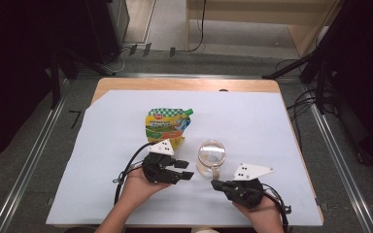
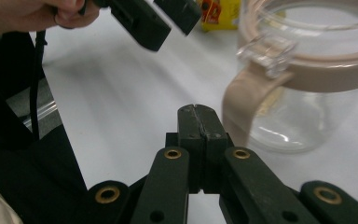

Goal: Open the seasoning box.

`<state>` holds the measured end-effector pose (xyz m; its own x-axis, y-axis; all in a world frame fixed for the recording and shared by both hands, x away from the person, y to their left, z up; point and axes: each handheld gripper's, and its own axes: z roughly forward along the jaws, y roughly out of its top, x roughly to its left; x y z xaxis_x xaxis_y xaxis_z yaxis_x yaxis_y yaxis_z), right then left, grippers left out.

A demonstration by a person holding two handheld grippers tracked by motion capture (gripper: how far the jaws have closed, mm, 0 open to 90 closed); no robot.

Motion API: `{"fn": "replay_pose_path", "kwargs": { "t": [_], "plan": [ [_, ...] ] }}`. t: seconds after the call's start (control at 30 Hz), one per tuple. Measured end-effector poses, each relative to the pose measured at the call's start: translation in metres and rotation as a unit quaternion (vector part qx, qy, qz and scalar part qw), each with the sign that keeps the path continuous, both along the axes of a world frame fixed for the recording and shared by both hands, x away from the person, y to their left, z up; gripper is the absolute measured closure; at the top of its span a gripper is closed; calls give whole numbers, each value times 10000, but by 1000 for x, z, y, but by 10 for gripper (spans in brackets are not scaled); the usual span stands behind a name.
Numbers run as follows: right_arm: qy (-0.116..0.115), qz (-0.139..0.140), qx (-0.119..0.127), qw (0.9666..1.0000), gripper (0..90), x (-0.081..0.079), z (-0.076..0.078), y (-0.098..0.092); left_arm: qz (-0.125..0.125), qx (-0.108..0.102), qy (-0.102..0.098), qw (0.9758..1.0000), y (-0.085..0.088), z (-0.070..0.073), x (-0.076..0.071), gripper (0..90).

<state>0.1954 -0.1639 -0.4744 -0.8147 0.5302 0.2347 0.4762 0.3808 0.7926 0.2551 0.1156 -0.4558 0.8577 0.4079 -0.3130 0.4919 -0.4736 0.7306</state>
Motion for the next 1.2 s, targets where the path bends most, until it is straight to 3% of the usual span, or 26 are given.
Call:
{"fn": "replay_pose_path", "kwargs": {
  "t": [0.23,0.3,0.4,0.53,0.97,1.2],
  "plan": [
    [-23,-45,-134,9999,900,2,-9,14,80,15,-119,9999,5,-1,2,475],
    [-6,-194,-272,9994,900,5,-14,19,107,-4,-144,9998,7,-1,3,464],
    [72,-281,-274,9992,900,7,-19,22,112,-26,-102,9999,6,-1,3,460],
    [42,-312,-235,9992,900,6,-20,22,52,57,-186,9998,4,-2,1,457],
    [95,-351,-301,9989,900,6,-24,16,94,95,-186,9997,6,-1,2,450],
    [-26,-305,-337,9990,900,5,-23,14,97,88,-217,9997,6,0,0,449]
  ]
}}
